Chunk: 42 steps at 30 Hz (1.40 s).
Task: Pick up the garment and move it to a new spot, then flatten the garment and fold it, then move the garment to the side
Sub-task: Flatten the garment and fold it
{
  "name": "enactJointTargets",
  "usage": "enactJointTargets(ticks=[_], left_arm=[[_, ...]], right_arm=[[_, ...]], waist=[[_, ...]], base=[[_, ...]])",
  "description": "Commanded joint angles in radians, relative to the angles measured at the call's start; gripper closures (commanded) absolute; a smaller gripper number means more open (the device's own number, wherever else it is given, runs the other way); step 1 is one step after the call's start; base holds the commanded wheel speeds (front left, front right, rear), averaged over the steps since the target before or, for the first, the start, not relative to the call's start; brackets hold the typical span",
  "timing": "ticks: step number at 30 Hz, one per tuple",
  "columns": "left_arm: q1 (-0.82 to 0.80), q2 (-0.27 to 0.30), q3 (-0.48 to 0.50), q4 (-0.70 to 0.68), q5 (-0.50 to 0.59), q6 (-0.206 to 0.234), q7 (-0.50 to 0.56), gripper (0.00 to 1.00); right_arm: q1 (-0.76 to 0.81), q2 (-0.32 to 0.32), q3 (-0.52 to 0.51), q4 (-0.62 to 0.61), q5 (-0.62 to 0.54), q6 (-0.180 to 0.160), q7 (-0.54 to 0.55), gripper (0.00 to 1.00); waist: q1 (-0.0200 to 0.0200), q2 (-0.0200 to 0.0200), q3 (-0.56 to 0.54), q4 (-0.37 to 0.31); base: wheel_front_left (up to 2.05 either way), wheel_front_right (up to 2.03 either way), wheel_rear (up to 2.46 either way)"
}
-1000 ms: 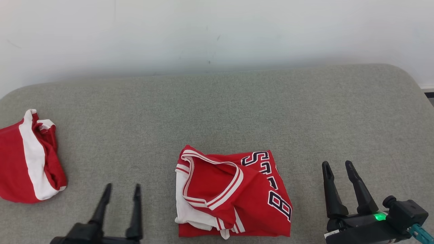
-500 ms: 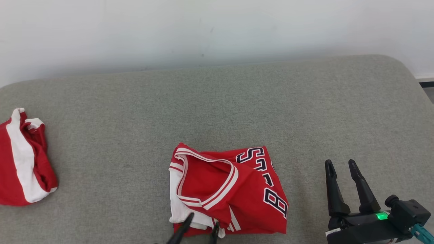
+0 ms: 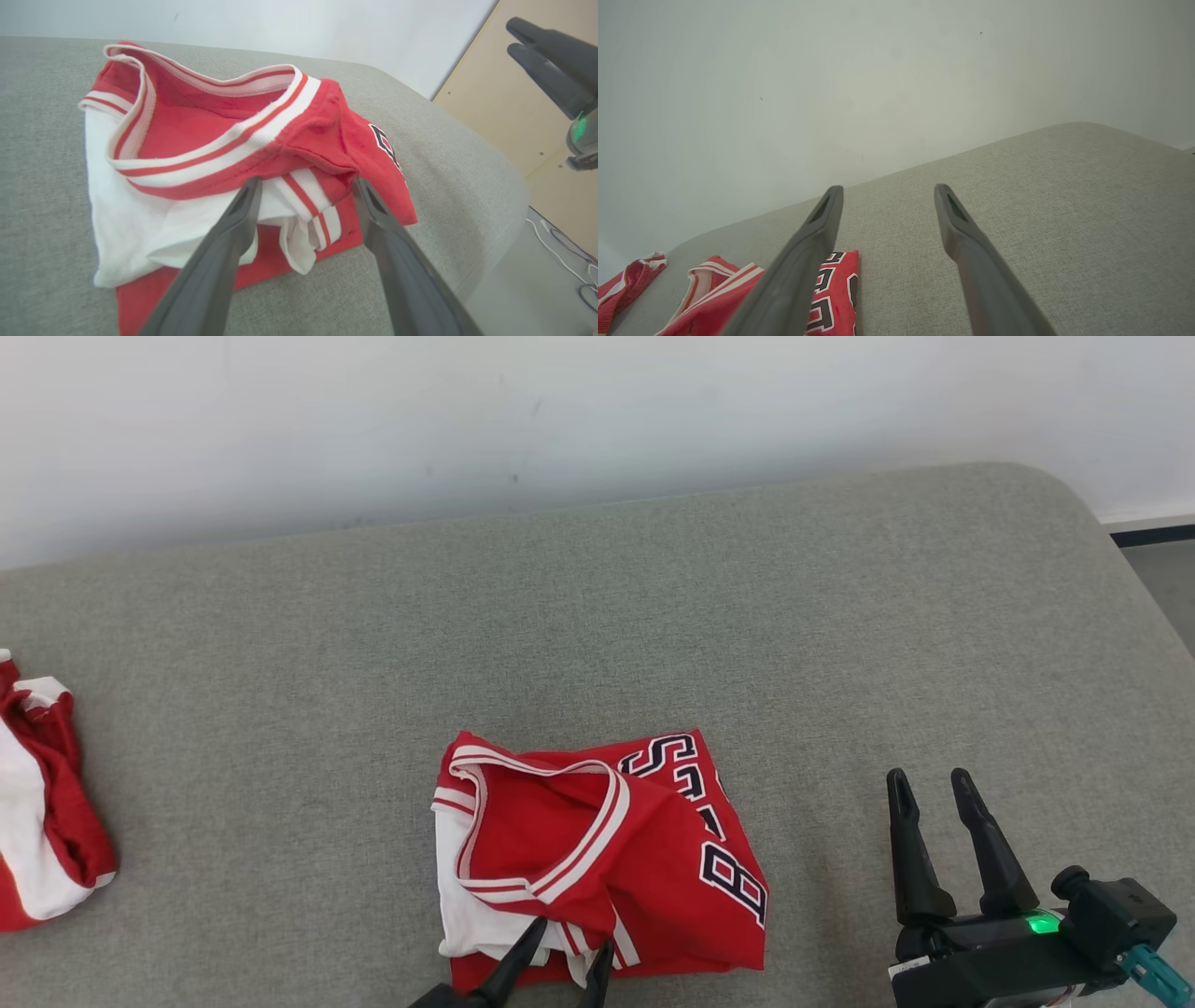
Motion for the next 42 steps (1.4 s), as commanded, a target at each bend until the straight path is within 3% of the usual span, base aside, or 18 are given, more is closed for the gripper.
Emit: enactJointTargets(ticks=[1,15,16,17,18,29,42], left_arm=[[-0.014,0.002,-0.004,0.003,-0.009,0.004,-0.003,0.00],[-0.032,0.004,-0.037,-0.061,-0.095,0.034,0.034,0.00],[-0.035,0.004,-0.036,-0.060,-0.098,0.035,0.035,0.38],[-0.038,0.004,-0.034,-0.057,-0.101,0.037,0.039,0.66],[-0.042,0.004,-0.031,-0.053,-0.109,0.039,0.040,1.00],[-0.051,0.009,-0.023,-0.017,-0.135,0.041,0.029,1.00],[0.089,0.081,0.015,-0.188,-0.151,0.103,0.060,1.00]], right_arm=[[-0.002,0.002,-0.001,0.002,0.004,-0.002,-0.005,0.00],[0.004,0.013,0.000,0.016,0.011,-0.002,-0.006,0.00],[0.002,0.014,0.002,0.017,0.011,-0.002,-0.006,0.00],[0.001,0.015,0.002,0.018,0.011,-0.002,-0.006,0.00],[-0.001,0.016,0.002,0.019,0.011,-0.002,-0.006,0.00],[0.016,0.025,-0.014,0.028,0.006,-0.002,-0.006,0.00],[0.037,0.022,-0.027,0.031,0.008,-0.002,-0.005,0.00]], waist=[[0.0000,0.0000,0.001,-0.003],[0.0000,0.0000,-0.004,-0.010],[0.0000,0.0000,-0.003,-0.011],[0.0000,0.0000,-0.002,-0.011],[0.0000,0.0000,-0.001,-0.011],[0.0000,0.0000,-0.011,0.022],[0.0000,0.0000,-0.022,0.106]], base=[[0.00,0.00,0.00],[0.00,0.00,0.00],[0.00,0.00,0.00],[0.00,0.00,0.00],[0.00,0.00,0.00],[0.00,0.00,0.00],[0.00,0.00,0.00]])
